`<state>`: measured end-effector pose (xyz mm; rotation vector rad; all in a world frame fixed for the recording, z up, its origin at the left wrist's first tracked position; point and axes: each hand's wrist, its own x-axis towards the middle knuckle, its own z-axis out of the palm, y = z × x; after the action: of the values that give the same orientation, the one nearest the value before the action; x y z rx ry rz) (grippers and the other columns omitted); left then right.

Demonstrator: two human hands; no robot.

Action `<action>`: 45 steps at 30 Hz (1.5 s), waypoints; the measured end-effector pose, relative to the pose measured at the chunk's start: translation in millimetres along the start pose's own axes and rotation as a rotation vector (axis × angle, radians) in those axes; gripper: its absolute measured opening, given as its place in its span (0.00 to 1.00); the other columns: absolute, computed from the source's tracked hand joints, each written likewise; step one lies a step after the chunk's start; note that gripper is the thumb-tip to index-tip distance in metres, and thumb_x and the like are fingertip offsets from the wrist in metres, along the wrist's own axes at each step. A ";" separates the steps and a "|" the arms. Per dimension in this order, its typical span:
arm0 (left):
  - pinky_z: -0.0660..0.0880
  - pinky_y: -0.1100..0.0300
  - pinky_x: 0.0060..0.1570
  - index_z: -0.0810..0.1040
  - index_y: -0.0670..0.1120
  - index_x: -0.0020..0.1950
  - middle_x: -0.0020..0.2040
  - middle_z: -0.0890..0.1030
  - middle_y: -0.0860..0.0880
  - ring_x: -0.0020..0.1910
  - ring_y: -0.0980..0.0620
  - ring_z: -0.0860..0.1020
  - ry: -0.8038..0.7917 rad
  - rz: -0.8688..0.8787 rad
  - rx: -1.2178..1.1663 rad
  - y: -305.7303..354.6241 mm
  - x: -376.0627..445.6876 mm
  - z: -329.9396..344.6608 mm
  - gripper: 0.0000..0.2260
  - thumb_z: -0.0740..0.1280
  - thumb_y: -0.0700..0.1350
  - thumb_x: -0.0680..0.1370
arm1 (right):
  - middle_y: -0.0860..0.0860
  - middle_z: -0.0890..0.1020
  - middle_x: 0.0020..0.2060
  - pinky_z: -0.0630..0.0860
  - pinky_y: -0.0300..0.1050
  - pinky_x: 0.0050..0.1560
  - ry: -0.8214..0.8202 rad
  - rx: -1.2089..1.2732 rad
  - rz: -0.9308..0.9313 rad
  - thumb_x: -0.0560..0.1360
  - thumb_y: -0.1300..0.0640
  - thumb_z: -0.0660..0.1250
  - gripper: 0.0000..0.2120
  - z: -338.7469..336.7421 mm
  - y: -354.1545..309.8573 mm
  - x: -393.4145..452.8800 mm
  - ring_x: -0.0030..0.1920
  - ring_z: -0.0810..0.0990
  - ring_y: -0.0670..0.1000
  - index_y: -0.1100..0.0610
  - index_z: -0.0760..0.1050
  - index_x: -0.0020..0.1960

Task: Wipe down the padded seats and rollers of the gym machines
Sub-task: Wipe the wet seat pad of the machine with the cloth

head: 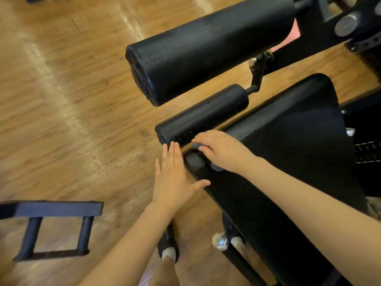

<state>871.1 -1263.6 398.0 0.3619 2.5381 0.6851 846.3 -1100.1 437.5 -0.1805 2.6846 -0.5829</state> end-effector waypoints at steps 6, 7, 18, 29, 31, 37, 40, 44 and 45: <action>0.41 0.49 0.73 0.37 0.45 0.77 0.78 0.39 0.48 0.75 0.50 0.36 -0.030 0.035 0.017 -0.5 4.4 -2.4 0.54 0.69 0.65 0.68 | 0.50 0.81 0.53 0.67 0.47 0.60 0.169 -0.091 0.030 0.79 0.55 0.58 0.13 22.0 -9.6 11.2 0.56 0.75 0.51 0.55 0.78 0.58; 0.41 0.49 0.73 0.37 0.45 0.77 0.78 0.39 0.48 0.75 0.50 0.36 -0.029 0.037 0.006 -0.6 3.4 -3.4 0.53 0.70 0.63 0.69 | 0.50 0.80 0.54 0.66 0.46 0.62 0.177 -0.069 -0.031 0.78 0.56 0.59 0.12 29.6 -18.0 2.6 0.57 0.74 0.50 0.55 0.77 0.58; 0.42 0.48 0.73 0.39 0.44 0.77 0.78 0.41 0.47 0.75 0.50 0.37 -0.084 0.238 0.263 8.0 12.8 -11.3 0.54 0.69 0.64 0.66 | 0.51 0.71 0.68 0.61 0.51 0.69 0.315 -0.008 -0.063 0.76 0.57 0.54 0.21 71.3 17.9 -87.0 0.69 0.64 0.51 0.56 0.69 0.67; 0.35 0.52 0.69 0.42 0.45 0.76 0.73 0.38 0.51 0.72 0.51 0.34 -0.211 0.556 0.604 26.4 6.5 -23.4 0.46 0.67 0.62 0.71 | 0.54 0.74 0.65 0.69 0.51 0.63 0.439 -0.075 0.071 0.70 0.60 0.68 0.23 112.9 13.7 -124.6 0.66 0.71 0.55 0.57 0.72 0.65; 0.35 0.51 0.70 0.44 0.46 0.76 0.74 0.40 0.50 0.73 0.50 0.36 -0.247 0.670 0.651 45.4 7.9 -16.7 0.45 0.66 0.63 0.72 | 0.53 0.75 0.64 0.66 0.51 0.64 0.405 -0.059 0.144 0.64 0.62 0.74 0.28 123.1 25.7 -156.4 0.65 0.72 0.55 0.57 0.74 0.64; 0.47 0.48 0.73 0.61 0.42 0.75 0.76 0.59 0.43 0.75 0.45 0.53 -0.220 0.844 0.693 84.0 29.7 16.4 0.30 0.50 0.58 0.78 | 0.55 0.76 0.63 0.66 0.54 0.62 0.384 -0.019 0.456 0.61 0.67 0.77 0.31 156.0 67.5 -244.5 0.65 0.66 0.52 0.58 0.74 0.63; 0.46 0.48 0.72 0.64 0.41 0.73 0.74 0.63 0.41 0.74 0.42 0.57 -0.159 0.901 0.792 75.7 33.5 30.0 0.29 0.52 0.56 0.77 | 0.55 0.75 0.64 0.65 0.55 0.63 0.402 0.034 0.541 0.63 0.68 0.75 0.29 170.3 71.2 -260.2 0.65 0.70 0.55 0.59 0.74 0.63; 0.48 0.47 0.72 0.65 0.40 0.73 0.74 0.64 0.40 0.74 0.42 0.58 -0.106 0.921 0.772 71.6 33.7 31.3 0.28 0.52 0.53 0.77 | 0.58 0.73 0.65 0.61 0.44 0.66 0.687 0.311 0.734 0.73 0.66 0.64 0.20 171.8 44.3 -231.5 0.67 0.65 0.53 0.61 0.72 0.65; 0.48 0.47 0.72 0.65 0.40 0.72 0.73 0.64 0.40 0.74 0.42 0.58 -0.096 0.929 0.766 71.0 34.8 31.5 0.28 0.53 0.53 0.76 | 0.59 0.73 0.65 0.60 0.43 0.65 0.780 0.367 0.752 0.75 0.64 0.60 0.18 168.7 32.3 -216.6 0.67 0.63 0.52 0.63 0.72 0.64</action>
<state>866.6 -1178.6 398.4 1.8284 2.3439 -0.0848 1110.4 -1089.7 356.5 1.3375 2.9088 -0.9979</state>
